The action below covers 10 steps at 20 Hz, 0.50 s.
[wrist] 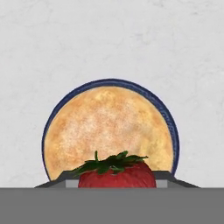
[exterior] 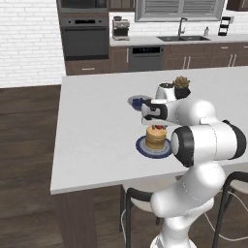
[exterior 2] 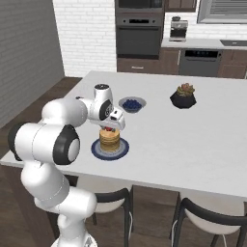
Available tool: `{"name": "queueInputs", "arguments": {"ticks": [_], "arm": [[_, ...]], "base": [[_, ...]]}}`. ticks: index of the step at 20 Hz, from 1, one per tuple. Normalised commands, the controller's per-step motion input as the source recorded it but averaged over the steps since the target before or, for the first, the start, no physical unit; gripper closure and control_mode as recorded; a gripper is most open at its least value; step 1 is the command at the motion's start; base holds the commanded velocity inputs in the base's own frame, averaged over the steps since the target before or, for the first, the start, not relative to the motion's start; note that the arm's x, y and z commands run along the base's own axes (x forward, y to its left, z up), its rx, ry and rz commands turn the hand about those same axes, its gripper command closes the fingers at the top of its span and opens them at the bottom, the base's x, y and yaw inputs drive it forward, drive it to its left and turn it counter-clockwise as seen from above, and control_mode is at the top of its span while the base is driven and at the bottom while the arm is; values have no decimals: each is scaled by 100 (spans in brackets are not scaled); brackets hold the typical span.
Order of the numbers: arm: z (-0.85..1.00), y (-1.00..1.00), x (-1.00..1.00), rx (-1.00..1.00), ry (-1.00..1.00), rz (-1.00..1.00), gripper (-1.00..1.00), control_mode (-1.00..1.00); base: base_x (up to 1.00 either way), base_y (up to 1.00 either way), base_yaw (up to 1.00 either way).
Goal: Take the strawberry from the fridge and place it on top of the pancake, located on the dining counter.
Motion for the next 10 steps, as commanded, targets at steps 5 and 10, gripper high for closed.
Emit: {"name": "queueInputs", "arguments": {"ticks": [5, 10], "arm": [[-12, 0, 11, -1, 0, 0, 100, -100], [-40, 4, 0, -7, 0, 0, 100, -100]], "base": [[0, 0, 0], [0, 0, 0]]}}
